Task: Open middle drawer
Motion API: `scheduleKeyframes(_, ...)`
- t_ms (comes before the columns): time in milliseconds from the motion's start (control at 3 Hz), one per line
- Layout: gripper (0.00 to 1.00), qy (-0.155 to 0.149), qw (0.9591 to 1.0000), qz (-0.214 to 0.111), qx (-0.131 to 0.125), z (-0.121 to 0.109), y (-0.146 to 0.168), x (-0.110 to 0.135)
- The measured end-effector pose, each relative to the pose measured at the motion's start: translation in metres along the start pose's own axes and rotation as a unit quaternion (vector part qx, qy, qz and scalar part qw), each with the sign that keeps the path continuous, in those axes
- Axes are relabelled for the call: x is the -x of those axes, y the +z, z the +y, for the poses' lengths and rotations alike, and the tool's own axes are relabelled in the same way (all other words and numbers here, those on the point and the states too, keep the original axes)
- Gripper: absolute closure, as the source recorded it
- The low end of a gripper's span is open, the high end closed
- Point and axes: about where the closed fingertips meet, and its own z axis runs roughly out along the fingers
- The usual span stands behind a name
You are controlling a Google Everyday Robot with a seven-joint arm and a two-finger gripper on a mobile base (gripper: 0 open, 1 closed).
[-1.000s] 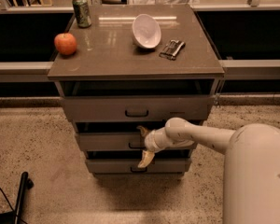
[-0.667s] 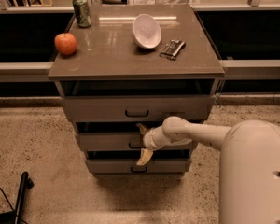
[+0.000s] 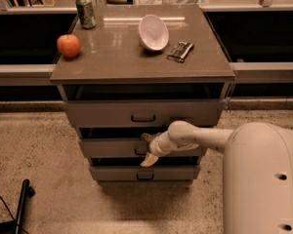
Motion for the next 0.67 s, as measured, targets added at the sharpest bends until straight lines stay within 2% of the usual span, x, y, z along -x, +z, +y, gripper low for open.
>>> scheduleKeyframes(333, 0.26, -0.004, 1.0, -0.005, 0.007, 0.003, 0.001, 0.005)
scheduleKeyframes(667, 0.28, -0.014, 0.9995, -0.015, 0.024, 0.015, -0.001, 0.017)
